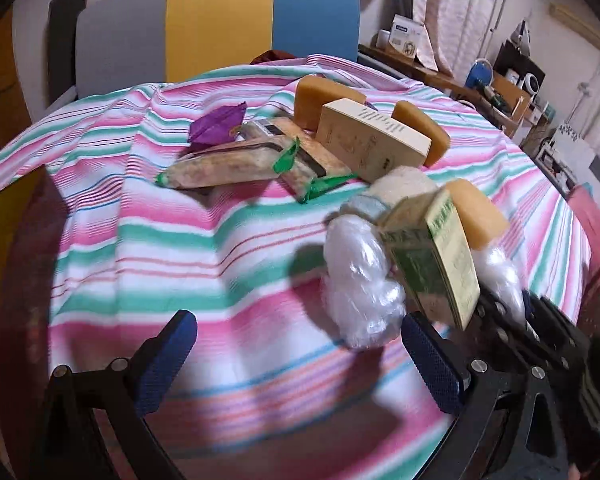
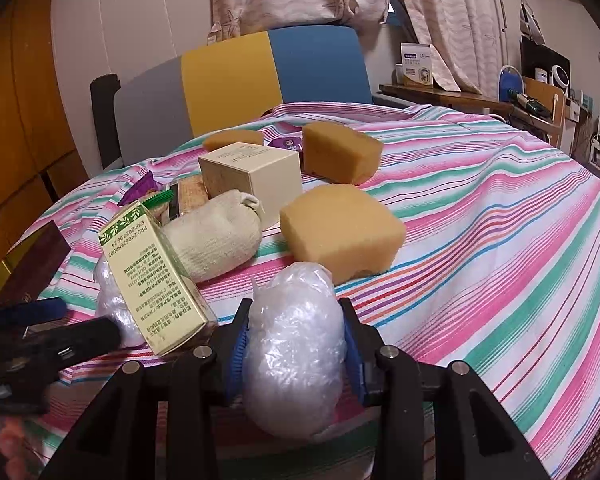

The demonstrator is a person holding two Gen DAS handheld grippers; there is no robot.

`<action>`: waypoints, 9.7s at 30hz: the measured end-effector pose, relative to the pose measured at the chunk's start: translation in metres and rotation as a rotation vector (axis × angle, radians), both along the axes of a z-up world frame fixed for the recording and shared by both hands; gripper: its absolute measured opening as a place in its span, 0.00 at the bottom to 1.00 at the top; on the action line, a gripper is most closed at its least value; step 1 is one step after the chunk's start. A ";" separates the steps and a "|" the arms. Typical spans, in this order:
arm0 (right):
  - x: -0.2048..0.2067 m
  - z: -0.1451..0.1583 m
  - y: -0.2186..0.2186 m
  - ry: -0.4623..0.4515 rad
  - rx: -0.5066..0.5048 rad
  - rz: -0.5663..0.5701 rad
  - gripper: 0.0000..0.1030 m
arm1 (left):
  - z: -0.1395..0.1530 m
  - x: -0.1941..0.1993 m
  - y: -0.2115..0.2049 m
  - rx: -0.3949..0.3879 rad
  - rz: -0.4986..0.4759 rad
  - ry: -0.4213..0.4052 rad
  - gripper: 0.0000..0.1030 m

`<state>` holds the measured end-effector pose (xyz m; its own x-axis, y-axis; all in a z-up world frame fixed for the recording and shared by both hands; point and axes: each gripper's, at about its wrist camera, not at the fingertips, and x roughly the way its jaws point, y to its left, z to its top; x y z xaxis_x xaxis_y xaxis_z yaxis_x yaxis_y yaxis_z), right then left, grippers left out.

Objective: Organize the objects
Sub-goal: 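Lift the plastic bundle with the right gripper while the left gripper grasps another plastic bundle, then carry both plastic bundles to the gold tray and release them inside, then return both grippers to the pile and grasp the yellow sponge with the right gripper, then lift the yellow sponge with the right gripper while the left gripper grasps the green-printed box, then carry the sponge and green box to the gold tray and release both inside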

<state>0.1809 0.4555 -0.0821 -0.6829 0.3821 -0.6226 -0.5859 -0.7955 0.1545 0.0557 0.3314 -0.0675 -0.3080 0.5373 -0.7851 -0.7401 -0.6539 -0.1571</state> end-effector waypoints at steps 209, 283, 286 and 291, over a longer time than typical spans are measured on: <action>-0.029 0.011 0.051 -0.052 0.012 -0.006 0.56 | 0.040 0.014 -0.031 0.061 0.157 0.004 1.00; -0.106 0.087 -0.256 0.078 -0.019 0.705 0.57 | 0.029 -0.121 -0.308 0.092 0.666 0.072 0.32; -0.118 0.080 -0.267 0.046 -0.019 0.737 0.57 | 0.029 -0.120 -0.317 0.097 0.694 0.071 0.44; -0.129 0.069 -0.281 0.014 -0.031 0.772 0.57 | 0.038 -0.111 -0.336 0.152 0.787 0.082 0.73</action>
